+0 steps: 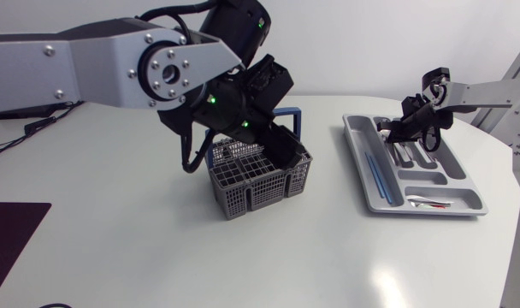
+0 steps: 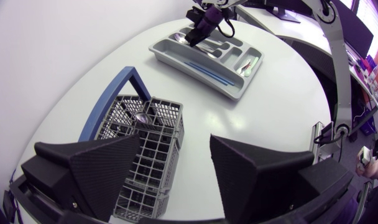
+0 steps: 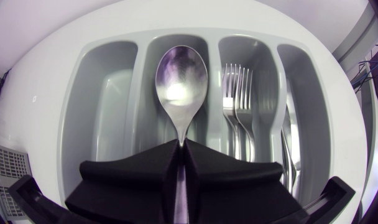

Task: Unload the cutlery basket into the drawer organizer.

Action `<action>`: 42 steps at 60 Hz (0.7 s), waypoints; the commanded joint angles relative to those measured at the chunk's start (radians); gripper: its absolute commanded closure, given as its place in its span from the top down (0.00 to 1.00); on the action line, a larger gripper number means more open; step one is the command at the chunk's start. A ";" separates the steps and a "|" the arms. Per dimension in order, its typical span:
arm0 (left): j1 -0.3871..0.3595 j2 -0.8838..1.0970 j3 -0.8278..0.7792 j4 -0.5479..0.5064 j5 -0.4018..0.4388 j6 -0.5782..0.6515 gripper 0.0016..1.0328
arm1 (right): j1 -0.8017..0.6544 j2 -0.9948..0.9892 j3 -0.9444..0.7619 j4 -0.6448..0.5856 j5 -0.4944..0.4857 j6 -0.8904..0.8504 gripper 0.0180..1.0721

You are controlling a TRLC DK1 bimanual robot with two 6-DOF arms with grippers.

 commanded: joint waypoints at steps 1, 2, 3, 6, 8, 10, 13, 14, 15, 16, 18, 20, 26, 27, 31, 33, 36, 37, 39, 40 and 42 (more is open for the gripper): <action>0.007 -0.011 -0.028 0.013 -0.007 -0.024 0.95 | 0.001 0.033 0.022 -0.013 -0.001 0.016 0.06; 0.007 -0.010 -0.028 0.015 -0.007 -0.026 0.95 | 0.001 0.033 0.022 -0.013 -0.003 0.016 0.06; 0.007 -0.006 -0.028 0.016 -0.007 -0.029 0.95 | 0.001 0.034 0.020 -0.014 -0.004 0.016 0.06; 0.007 -0.005 -0.031 0.024 -0.007 -0.032 0.95 | 0.001 0.034 0.019 -0.014 -0.006 0.016 0.14; 0.008 -0.002 -0.034 0.032 -0.007 -0.039 0.95 | 0.001 0.034 0.015 -0.014 -0.009 0.015 0.19; 0.008 0.000 -0.038 0.038 -0.007 -0.043 0.95 | -0.001 0.033 0.012 -0.014 -0.017 0.015 0.25; 0.012 0.004 -0.044 0.052 -0.007 -0.055 0.95 | -0.001 0.028 0.006 -0.016 -0.021 0.013 0.36; 0.015 0.007 -0.044 0.056 -0.007 -0.059 0.95 | -0.001 0.026 0.005 -0.016 -0.021 0.012 0.39; 0.019 0.010 -0.047 0.064 -0.006 -0.066 0.95 | -0.001 0.023 0.000 -0.016 -0.024 0.010 0.44; 0.021 0.012 -0.050 0.068 -0.007 -0.069 0.95 | -0.001 0.020 -0.004 -0.016 -0.028 0.010 0.47; 0.025 0.017 -0.053 0.079 -0.006 -0.075 0.95 | -0.001 0.010 -0.017 -0.016 -0.029 0.007 0.53; 0.031 0.021 -0.057 0.091 -0.006 -0.087 0.95 | -0.001 -0.003 -0.029 -0.014 -0.032 0.006 0.58; 0.051 0.041 -0.064 0.116 -0.003 -0.128 0.95 | -0.002 -0.049 -0.078 -0.005 -0.049 0.003 0.67; 0.053 0.044 -0.064 0.119 -0.001 -0.136 0.95 | -0.002 -0.058 -0.087 -0.001 -0.051 0.001 0.67; 0.058 0.061 -0.064 0.130 0.009 -0.159 0.95 | -0.004 -0.099 -0.133 0.010 -0.057 -0.002 0.67; 0.064 0.076 -0.062 0.136 0.025 -0.181 0.95 | -0.004 -0.122 -0.161 0.024 -0.058 -0.002 0.68; 0.070 0.093 -0.061 0.141 0.043 -0.210 0.95 | -0.004 -0.155 -0.198 0.035 -0.064 -0.003 0.69; 0.074 0.101 -0.059 0.142 0.054 -0.222 0.95 | -0.002 -0.167 -0.212 0.036 -0.072 -0.003 0.69; 0.079 0.115 -0.053 0.142 0.074 -0.245 0.96 | -0.002 -0.188 -0.239 0.045 -0.081 -0.005 0.69; 0.081 0.121 -0.050 0.142 0.077 -0.256 0.96 | -0.002 -0.198 -0.253 0.050 -0.081 -0.005 0.69; 0.082 0.129 -0.048 0.144 0.077 -0.273 0.96 | -0.002 -0.222 -0.281 0.062 -0.083 -0.005 0.69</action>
